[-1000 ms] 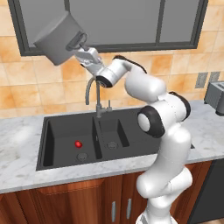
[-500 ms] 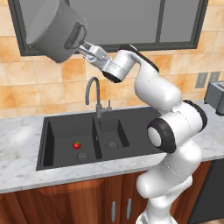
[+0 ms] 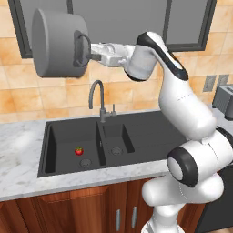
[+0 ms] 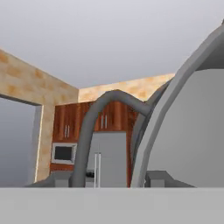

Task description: Dump the tomato from the pot into the sink. Then turn on the water and wash the tomato. Then turn off the water and put the tomato back in the pot.

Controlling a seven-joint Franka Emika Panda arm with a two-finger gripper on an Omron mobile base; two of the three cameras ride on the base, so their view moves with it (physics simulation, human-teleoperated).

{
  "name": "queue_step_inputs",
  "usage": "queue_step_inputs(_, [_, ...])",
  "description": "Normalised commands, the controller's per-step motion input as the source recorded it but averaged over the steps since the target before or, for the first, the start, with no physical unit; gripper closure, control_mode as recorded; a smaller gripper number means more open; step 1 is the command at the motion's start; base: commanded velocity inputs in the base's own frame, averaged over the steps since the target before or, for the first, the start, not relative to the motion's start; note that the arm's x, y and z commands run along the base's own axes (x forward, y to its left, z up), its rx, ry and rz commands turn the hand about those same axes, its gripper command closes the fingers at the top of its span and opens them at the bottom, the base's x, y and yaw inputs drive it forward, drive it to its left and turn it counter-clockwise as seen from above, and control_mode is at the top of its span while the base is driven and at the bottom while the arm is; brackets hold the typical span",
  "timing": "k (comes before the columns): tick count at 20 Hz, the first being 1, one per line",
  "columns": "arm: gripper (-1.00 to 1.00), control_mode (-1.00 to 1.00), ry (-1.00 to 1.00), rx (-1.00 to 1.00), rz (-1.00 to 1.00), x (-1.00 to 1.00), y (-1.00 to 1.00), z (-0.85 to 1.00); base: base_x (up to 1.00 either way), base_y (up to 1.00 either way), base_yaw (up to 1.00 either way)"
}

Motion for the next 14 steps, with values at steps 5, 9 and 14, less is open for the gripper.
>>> queue_step_inputs(5, [1.0, -1.0, -0.2, -0.55, -0.07, -0.95, -0.52, -0.1, 0.0, 0.0, 0.0])
queue_step_inputs(9, [1.0, -1.0, -0.12, -0.52, -0.18, -0.54, -0.68, -0.23, 0.0, 0.0, 0.0])
queue_step_inputs(14, [1.0, -1.0, -0.05, -0.38, -0.27, -0.12, -0.78, -0.28, 0.0, 0.0, 0.0])
